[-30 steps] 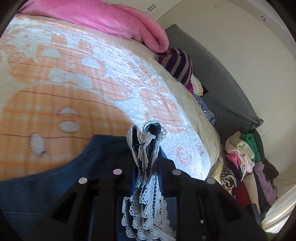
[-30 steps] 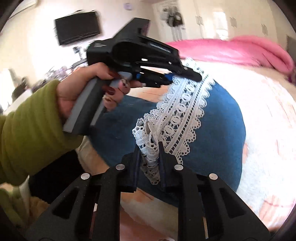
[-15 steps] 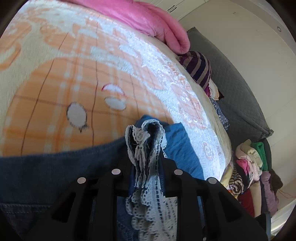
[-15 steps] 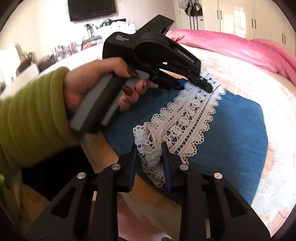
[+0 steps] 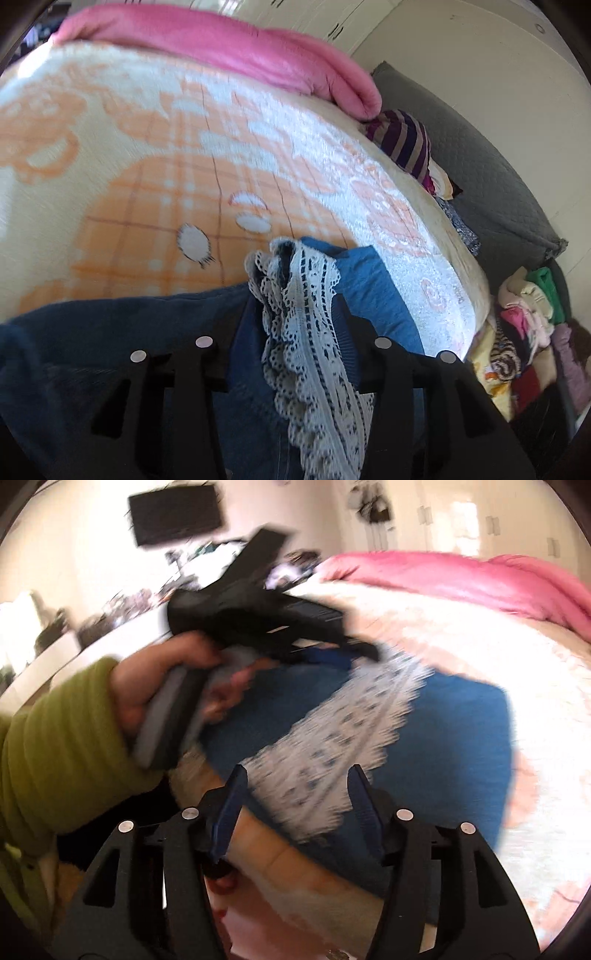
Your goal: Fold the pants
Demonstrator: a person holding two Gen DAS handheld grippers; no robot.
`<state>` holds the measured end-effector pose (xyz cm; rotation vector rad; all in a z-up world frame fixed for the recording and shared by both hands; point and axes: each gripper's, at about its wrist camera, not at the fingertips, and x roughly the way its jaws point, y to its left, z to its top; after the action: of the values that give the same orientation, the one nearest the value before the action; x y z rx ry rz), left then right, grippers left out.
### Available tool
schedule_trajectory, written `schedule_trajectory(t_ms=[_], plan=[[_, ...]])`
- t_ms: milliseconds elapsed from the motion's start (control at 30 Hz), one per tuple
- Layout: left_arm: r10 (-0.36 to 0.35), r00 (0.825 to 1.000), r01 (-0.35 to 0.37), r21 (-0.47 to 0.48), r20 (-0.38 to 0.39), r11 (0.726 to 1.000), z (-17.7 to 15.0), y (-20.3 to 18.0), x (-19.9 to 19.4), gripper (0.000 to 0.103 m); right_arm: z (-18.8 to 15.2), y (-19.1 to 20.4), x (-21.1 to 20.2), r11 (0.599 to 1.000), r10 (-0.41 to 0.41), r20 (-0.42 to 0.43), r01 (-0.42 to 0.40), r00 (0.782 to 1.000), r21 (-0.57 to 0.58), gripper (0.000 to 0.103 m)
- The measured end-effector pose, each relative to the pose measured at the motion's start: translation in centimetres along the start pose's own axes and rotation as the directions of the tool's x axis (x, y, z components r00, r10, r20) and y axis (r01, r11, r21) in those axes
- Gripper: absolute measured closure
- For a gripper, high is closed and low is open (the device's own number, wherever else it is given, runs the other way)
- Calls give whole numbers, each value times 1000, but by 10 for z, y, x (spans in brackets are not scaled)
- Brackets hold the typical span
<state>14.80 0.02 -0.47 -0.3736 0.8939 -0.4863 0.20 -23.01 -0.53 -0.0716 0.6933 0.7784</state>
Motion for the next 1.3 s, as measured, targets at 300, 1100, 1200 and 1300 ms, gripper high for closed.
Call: schedule_trajectory(t_ms=[300,1100,1200,1300], plan=[[55,997,-63,165,53,984,-23,-45,-40,46,4,-38,-36,977,-198,53,192,979,98,49],[130,989,-103,304,-71,947,-115,-65,-33,63,-20,-55,-5,960,-181,-197,216,964,176,63],[130,989,-103,311,-68,945,-117,-68,-36,63,-5,-57,-22,957,-184,-105,202,977,206,57],[119,991,-93,309,-67,947,-118,-69,-36,60,23,-59,-23,961,-178,-73,189,981,202,47]])
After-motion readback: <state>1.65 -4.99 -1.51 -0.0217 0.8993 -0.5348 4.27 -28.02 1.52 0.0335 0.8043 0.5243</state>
